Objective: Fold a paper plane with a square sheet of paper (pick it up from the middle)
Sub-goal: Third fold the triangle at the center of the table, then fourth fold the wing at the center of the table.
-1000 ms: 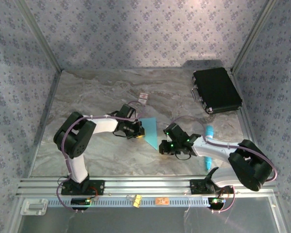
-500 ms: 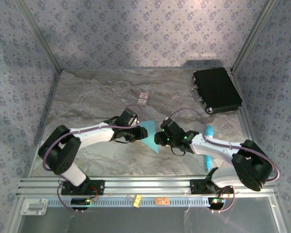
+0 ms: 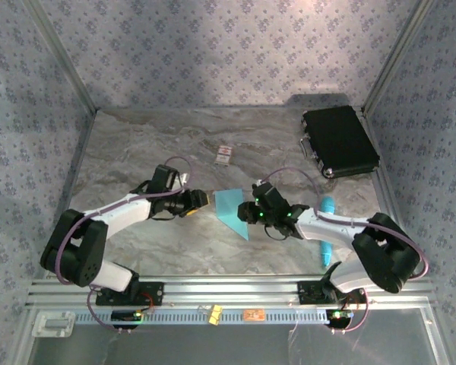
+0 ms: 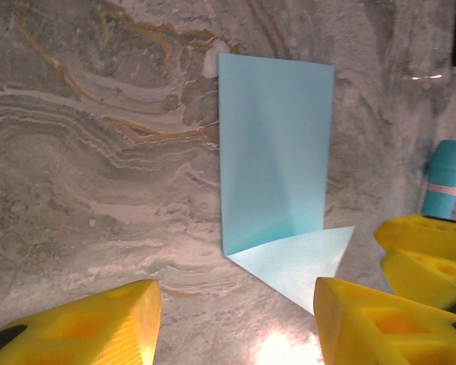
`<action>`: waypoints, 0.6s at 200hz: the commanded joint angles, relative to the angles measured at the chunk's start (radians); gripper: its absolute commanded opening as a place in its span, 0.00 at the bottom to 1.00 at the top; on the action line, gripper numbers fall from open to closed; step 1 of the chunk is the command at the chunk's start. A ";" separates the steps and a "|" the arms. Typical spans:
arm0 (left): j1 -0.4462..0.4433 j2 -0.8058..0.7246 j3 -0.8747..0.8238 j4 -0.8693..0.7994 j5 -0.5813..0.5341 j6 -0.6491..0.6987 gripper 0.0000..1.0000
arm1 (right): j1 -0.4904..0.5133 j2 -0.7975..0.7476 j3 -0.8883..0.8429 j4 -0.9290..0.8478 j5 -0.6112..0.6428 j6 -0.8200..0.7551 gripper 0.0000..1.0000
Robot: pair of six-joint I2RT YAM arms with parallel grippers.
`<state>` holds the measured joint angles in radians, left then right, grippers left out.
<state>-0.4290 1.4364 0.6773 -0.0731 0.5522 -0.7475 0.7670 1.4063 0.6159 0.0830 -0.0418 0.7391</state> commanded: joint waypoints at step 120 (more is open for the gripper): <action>0.029 0.127 0.049 0.096 0.181 0.011 0.55 | -0.040 0.145 0.022 0.140 -0.111 -0.010 0.14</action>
<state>-0.4057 1.5517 0.6884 -0.0025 0.6964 -0.7338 0.7326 1.5719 0.6388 0.2008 -0.1471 0.7361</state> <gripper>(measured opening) 0.551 0.152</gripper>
